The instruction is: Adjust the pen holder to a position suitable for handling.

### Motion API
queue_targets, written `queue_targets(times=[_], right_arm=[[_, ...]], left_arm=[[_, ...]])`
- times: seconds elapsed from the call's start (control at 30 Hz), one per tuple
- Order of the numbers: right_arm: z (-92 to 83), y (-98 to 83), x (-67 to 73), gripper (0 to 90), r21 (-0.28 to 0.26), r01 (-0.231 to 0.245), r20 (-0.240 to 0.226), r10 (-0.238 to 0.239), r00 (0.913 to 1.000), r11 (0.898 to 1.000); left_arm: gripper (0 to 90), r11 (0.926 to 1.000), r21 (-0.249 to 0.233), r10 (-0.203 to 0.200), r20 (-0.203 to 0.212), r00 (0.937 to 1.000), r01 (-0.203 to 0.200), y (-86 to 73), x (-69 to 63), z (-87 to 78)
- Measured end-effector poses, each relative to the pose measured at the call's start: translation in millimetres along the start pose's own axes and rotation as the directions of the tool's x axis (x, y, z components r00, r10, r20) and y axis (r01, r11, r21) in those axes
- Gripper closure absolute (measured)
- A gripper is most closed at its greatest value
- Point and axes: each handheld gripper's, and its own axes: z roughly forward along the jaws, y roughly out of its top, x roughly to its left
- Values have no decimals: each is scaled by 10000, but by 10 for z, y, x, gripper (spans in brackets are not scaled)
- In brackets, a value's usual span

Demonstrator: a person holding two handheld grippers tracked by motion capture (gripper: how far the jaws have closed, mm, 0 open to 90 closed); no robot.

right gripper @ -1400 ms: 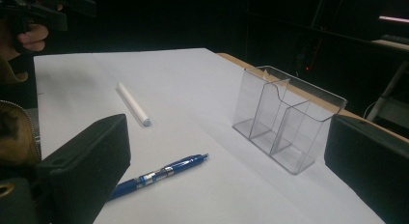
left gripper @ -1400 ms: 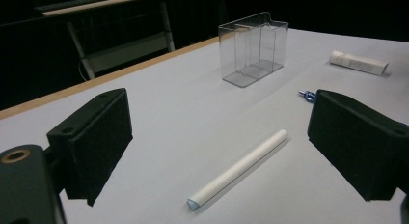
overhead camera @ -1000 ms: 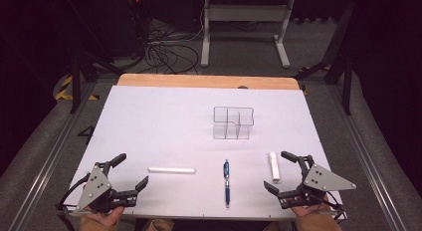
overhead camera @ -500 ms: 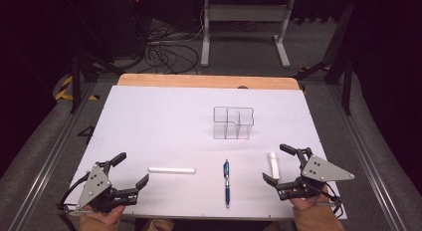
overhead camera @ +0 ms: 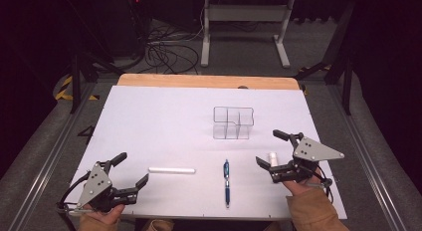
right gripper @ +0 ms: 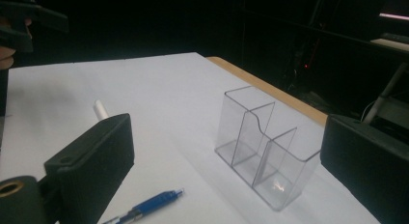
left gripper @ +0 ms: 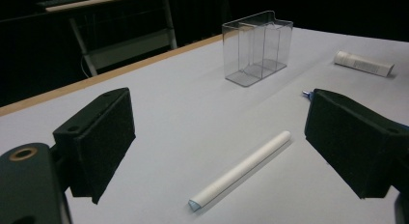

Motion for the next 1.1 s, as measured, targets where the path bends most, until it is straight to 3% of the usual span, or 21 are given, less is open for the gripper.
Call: queue_targets(times=[0.27, 0.4, 0.6, 0.67, 0.7, 0.93, 1.1], right_arm=[[23, 11, -35, 81, 122, -137, 58, 136, 9999, 9998], [-12, 171, -23, 101, 1363, 300, 162, -325, 9993, 9902], [-11, 282, -63, 109, 1506, 389, -5, -393, 9992, 9878], [21, 293, -97, 121, 1756, 317, -177, -290, 9994, 9840], [63, 300, -119, 122, 2107, 367, -204, -331, 9992, 9769], [195, 368, -203, 155, 2390, 480, -457, -382, 9982, 9698], [325, 424, -258, 187, 2828, 655, -651, -490, 9967, 9569]], left_arm=[[118, 10000, 62, -13, 31, 10000, 13, -14, 3, 20], [119, 10000, 11, 5, 32, 10000, -5, -8, -1, 8], [119, 10000, 11, 16, 76, 10000, -16, -1, 11, 17], [122, 10000, 62, 30, 77, 10000, -30, -1, 17, 24], [122, 10000, 74, 3, 93, 10000, -4, -3, 17, 29], [125, 9999, 105, 22, 131, 9999, -24, -4, 17, 35], [129, 9998, 161, 81, 147, 9999, -83, -7, 18, 40]])
